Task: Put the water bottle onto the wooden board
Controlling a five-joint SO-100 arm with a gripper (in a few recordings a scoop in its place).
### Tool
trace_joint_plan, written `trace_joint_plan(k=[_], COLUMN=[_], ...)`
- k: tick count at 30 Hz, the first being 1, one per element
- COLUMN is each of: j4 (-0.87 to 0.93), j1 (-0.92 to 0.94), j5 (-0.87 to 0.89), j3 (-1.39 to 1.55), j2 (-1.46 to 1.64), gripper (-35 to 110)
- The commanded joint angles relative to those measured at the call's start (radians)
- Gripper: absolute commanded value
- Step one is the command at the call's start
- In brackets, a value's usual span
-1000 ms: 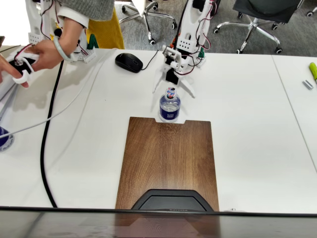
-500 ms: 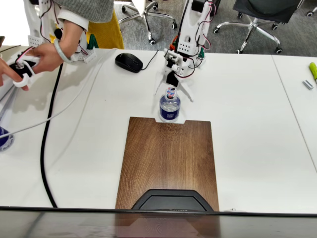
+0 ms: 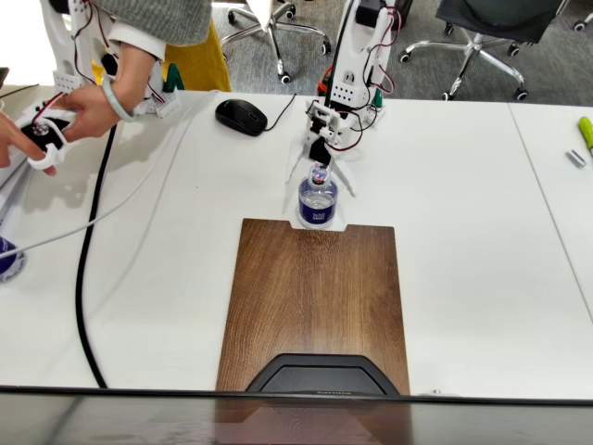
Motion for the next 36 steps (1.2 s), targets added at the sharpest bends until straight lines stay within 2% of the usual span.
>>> trace_joint_plan(k=[1,19,36], j4=[-0.026,-0.023,0.005], j1=[0.008,0.0,-0.087], j5=[-0.014,-0.031,-0.051], j3=[-0.021,-0.041,-0.081], j2=[0.015,0.008,0.015], gripper=[59,54,50])
